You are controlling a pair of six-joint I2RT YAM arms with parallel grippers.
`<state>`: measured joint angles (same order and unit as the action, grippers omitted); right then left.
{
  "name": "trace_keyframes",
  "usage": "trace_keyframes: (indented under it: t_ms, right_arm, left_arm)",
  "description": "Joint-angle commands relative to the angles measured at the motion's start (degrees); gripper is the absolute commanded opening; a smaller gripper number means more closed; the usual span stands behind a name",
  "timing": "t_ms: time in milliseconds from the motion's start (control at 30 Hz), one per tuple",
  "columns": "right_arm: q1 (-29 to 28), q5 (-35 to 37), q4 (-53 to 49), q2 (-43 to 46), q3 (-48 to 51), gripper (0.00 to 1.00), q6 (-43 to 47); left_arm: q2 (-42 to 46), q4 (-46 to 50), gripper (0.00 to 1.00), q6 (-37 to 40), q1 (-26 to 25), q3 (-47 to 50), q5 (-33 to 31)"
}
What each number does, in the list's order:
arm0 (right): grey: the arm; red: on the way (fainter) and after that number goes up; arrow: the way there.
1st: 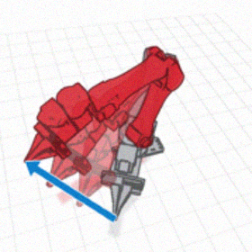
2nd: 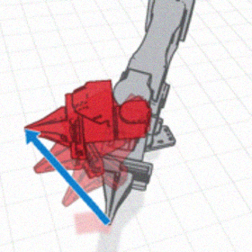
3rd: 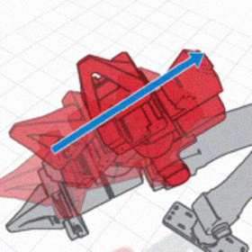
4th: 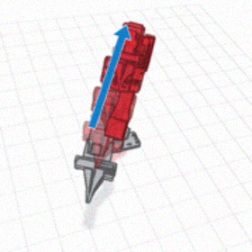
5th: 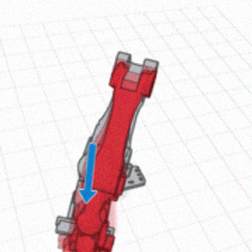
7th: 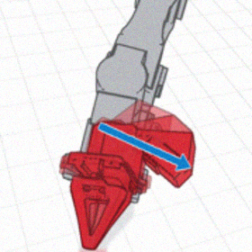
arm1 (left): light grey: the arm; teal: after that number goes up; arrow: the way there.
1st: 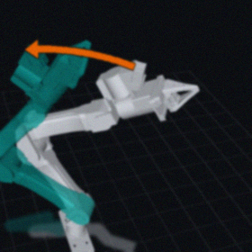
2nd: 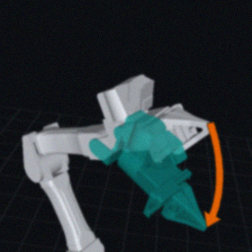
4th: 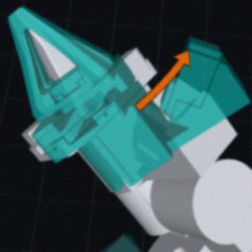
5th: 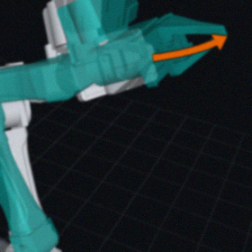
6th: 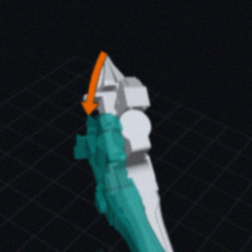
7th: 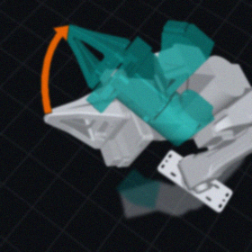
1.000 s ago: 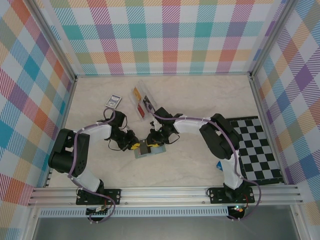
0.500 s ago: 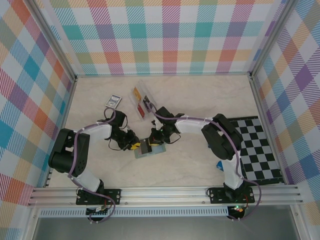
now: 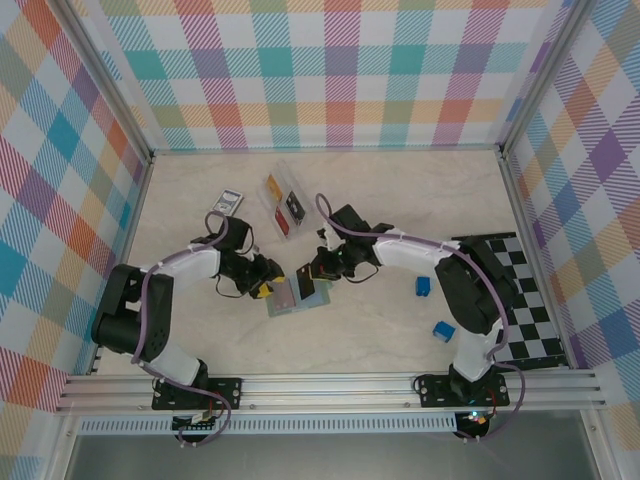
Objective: Take the credit cards out of the card holder
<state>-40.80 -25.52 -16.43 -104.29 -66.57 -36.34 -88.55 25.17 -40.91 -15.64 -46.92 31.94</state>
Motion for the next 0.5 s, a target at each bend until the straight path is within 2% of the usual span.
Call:
trace_keyframes:
  t_ms: [0, 200, 400, 467]
  right_arm:
    - [1.60, -4.83, 3.63, 2.98, 1.74, 0.00, 0.85]
    - [5.27, -13.98, 12.35, 4.69, 5.52, 0.00, -4.21]
    - [9.14, -23.87, 25.14, 5.96, 9.05, 0.00, -9.86]
    - [10.22, -26.10, 28.53, 6.18, 9.51, 0.00, -11.77]
  left_arm:
    - [3.74, -2.13, 0.54, -0.48, -0.27, -0.39, 1.53]
    - [6.97, -16.79, 0.76, -5.21, -0.27, 4.78, 10.37]
    - [10.80, -20.55, 0.86, -4.74, -0.42, 3.48, 18.36]
    - [11.54, -20.44, 0.87, -4.12, -0.57, 2.72, 20.11]
